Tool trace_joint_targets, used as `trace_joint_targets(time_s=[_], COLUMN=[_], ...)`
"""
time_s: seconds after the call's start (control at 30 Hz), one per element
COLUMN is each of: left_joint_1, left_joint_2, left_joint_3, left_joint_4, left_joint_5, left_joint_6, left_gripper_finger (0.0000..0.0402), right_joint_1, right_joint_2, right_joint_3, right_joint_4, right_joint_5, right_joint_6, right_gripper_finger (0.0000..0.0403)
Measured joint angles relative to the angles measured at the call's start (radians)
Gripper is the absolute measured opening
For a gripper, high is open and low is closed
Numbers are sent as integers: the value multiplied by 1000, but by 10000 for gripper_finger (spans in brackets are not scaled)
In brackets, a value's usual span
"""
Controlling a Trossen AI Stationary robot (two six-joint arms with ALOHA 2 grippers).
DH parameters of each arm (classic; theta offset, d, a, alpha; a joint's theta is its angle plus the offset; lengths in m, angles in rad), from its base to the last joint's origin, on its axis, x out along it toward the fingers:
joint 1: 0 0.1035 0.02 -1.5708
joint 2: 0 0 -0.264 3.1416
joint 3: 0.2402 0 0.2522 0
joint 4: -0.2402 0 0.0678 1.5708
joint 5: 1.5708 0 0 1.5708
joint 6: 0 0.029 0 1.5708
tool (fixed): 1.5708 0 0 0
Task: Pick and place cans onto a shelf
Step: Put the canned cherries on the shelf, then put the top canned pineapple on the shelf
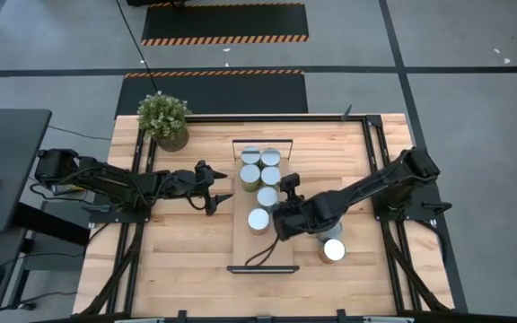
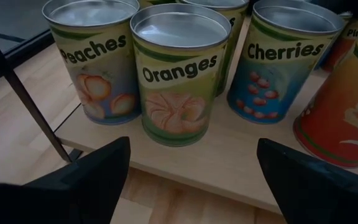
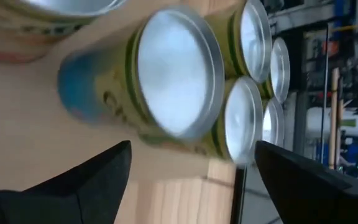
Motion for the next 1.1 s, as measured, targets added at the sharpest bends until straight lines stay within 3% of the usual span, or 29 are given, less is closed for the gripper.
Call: trace_joint_targets(time_s=[0.2,0.43,0.6,0.8,0.97,1.1], left_joint_1=[0,0,0,0,0,0], left_joint_2=[0,0,0,0,0,0], left_joint_3=[0,0,-1,-1,-1,-1], left_joint_4=[-1,-3,-5,-6,-2,-2], left_joint_5=[0,0,0,0,0,0], left_joint_6=[-3,-11,-14,-21,-21,-21], left_gripper_finger=[357,357,357,357,357,357], right_joint_1=[-52,-26,-1,-12,-118,-203], right_joint_2=[0,0,-8,-86,-160,-208], right_joint_3=[-26,-15,-15,-14,-40,-109], right_joint_4=[231,153,23,-199,-383,-403], right_joint_5=[23,99,134,-55,-278,-450], right_joint_6=[-147,-149,-39,299,645,769], right_gripper_finger=[348,348,348,348,348,354])
